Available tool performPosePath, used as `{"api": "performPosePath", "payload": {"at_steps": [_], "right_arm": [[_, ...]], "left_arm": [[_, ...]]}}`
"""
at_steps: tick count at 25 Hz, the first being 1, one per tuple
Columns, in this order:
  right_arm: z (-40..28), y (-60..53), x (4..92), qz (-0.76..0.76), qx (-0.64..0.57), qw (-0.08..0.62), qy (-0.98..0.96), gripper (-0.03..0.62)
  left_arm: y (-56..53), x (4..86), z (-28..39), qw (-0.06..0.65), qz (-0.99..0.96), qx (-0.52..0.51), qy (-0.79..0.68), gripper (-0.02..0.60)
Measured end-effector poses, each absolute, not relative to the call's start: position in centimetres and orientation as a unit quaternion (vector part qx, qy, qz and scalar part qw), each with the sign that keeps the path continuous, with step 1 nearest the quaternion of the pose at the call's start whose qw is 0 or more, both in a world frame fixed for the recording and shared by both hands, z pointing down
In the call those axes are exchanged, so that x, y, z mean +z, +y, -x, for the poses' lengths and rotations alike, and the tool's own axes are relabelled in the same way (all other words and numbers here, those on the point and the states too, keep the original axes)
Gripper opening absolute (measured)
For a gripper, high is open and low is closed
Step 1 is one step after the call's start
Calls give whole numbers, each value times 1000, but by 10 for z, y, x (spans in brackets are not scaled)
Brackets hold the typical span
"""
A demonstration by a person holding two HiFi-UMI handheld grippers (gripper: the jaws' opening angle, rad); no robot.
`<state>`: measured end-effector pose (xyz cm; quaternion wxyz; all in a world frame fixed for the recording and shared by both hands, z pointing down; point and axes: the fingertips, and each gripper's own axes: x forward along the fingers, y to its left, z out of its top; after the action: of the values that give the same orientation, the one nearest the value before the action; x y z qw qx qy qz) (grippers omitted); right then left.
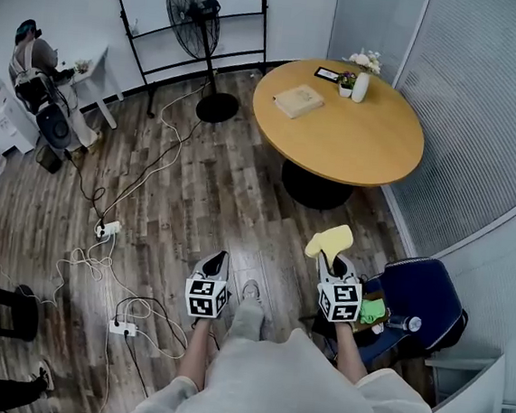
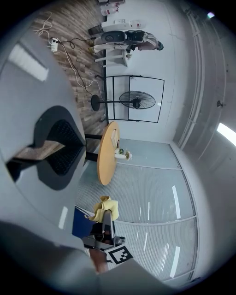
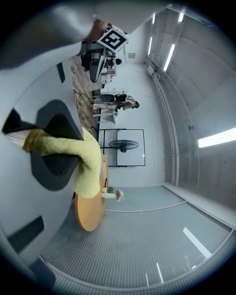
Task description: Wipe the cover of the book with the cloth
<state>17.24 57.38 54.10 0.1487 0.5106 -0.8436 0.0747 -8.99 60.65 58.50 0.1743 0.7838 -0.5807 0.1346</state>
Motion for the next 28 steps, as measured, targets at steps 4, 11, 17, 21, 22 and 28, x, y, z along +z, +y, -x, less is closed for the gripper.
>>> {"api": "performPosePath", "payload": {"at_steps": [4, 11, 17, 21, 22, 28], "right_arm": [[-158, 529, 538, -513, 78, 152, -841, 66], [-128, 443, 533, -518, 81, 155, -837, 66], [-106, 381, 530, -526, 81, 161, -831, 66], [-99, 349, 529, -534, 81, 167, -825, 66], [-98, 343, 529, -536, 80, 168, -824, 66], [-87, 308, 523, -542, 77, 170, -819, 66]], "left_arm": [[563, 587, 103, 184, -786, 137, -574, 11], [472, 585, 131, 187, -791, 140, -566, 11], [401, 583, 155, 190, -797, 138, -556, 11], [361, 583, 160, 188, -806, 136, -545, 11], [353, 583, 160, 188, -808, 136, -542, 11], [310, 578, 165, 186, -818, 132, -528, 11]]}}
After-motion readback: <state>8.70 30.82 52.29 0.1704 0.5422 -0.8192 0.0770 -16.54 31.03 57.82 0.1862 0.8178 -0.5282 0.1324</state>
